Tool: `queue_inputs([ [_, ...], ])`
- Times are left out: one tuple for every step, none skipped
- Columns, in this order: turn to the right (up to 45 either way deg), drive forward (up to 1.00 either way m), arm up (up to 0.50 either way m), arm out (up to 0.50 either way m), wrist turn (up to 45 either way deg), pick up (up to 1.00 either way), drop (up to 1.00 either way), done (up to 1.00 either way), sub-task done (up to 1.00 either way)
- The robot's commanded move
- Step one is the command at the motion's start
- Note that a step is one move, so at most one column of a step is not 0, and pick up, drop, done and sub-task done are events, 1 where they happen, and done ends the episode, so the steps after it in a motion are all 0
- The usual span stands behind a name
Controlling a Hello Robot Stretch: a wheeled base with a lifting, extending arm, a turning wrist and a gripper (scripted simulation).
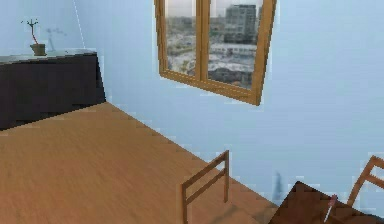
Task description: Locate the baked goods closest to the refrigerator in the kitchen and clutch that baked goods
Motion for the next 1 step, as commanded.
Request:
queue_inputs([
  [0.0, 0.0, -0.3, 0.0, 0.0, 0.0, 0.0, 0.0, 0.0],
])
